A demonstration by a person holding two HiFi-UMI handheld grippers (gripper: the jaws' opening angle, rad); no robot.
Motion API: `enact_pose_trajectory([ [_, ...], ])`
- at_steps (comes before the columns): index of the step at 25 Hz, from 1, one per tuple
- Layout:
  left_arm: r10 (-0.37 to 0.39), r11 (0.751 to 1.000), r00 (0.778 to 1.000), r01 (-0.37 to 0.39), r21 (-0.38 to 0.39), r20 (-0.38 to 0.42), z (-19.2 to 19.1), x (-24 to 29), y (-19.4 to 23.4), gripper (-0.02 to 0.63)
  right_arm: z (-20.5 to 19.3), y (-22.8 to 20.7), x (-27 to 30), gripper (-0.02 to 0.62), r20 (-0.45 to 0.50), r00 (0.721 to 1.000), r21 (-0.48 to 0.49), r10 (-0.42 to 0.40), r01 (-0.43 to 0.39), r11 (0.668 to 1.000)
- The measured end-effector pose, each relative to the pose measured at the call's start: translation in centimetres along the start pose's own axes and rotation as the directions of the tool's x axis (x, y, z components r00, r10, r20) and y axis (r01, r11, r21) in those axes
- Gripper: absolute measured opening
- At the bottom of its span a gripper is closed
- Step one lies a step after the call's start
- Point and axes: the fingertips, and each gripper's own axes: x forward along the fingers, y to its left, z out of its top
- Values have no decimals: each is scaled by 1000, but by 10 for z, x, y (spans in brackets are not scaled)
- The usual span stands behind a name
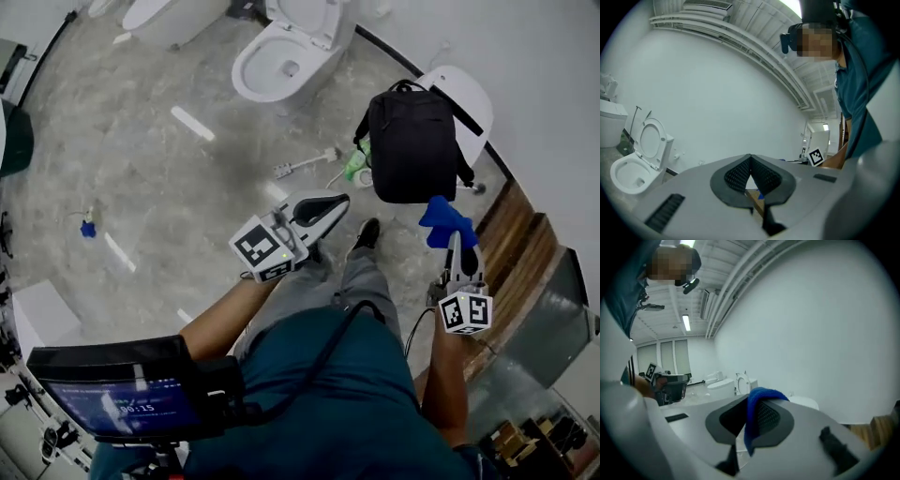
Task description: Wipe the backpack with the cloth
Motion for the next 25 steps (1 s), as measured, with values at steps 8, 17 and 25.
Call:
enact_pose_trajectory([
  [8, -121, 992, 992, 120, 33, 31, 49, -20, -35, 3, 117, 26, -83, 21, 281, 957, -115, -67, 102, 988],
  [17, -213, 968, 977, 207, 142, 25, 92, -54, -101, 3, 168, 78, -189, 23, 422, 903, -160, -82, 163, 973],
  [25, -232, 953, 972, 221, 209, 32, 63, -149, -220, 3, 129, 160, -330, 21, 485, 872, -150, -67, 159, 976],
])
